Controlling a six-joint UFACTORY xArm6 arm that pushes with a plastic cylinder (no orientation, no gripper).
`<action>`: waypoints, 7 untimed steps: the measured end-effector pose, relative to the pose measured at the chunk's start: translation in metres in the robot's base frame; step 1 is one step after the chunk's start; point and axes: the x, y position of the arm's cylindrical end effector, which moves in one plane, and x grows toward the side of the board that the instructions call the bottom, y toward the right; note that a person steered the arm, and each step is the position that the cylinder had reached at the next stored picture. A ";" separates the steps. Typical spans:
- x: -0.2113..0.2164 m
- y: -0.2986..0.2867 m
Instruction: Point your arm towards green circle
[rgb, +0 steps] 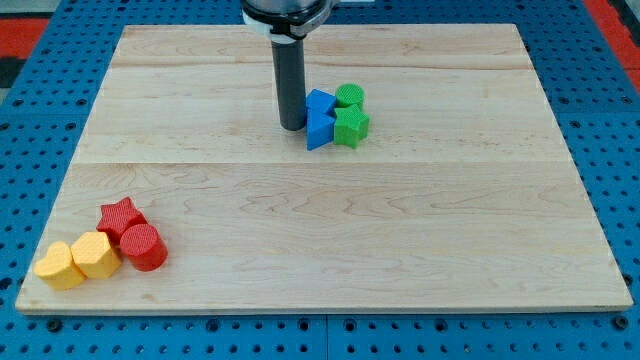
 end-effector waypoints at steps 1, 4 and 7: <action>0.000 0.007; -0.016 -0.035; -0.077 0.029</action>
